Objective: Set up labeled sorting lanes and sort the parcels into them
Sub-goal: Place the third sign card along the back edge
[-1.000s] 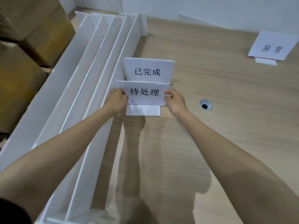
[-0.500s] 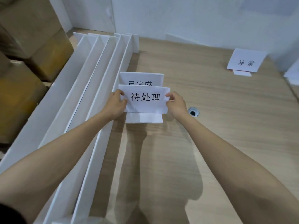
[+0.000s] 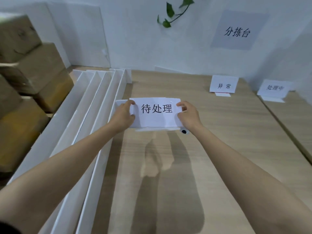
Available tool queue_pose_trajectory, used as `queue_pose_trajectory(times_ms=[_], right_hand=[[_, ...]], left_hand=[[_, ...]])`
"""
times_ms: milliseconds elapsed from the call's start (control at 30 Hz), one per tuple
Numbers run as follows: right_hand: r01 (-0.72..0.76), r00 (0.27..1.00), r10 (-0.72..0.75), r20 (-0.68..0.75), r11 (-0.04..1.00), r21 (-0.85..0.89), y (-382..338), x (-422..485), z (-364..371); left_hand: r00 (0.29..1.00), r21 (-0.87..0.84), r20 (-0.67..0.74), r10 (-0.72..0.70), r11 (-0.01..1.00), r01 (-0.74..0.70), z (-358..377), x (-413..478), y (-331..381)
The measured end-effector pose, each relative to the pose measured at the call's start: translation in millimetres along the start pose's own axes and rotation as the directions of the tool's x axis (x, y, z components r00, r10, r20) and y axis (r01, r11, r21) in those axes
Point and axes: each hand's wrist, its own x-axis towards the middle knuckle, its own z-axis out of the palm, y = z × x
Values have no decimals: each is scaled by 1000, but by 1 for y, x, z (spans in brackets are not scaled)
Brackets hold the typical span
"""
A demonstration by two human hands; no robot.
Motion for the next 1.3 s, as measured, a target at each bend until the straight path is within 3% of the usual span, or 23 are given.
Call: queue_pose_trajectory(times_ms=[567,767,933,1067,1300], right_hand=[[47,993,-54,-105,997,-64,31,154,-65],[66,982,-93,-167,985,-158,49,240,-74],[98,970,-135,-201,978,-184,66,318,-72],[58,979,-67,-193,997,-55,94,367,-58],[-39,989,41,-140,999,21,149,416,-35]], left_hand=[[985,111,-111,130,987,-118,43,149,91],[986,253,-85,144,960,-119,73,235,102],[987,130,-59,152,981,-144,104,320,95],[995,34,-46,93,995,-92,133,371,87],[999,-89,-23,35,995,-37,186,423,65]])
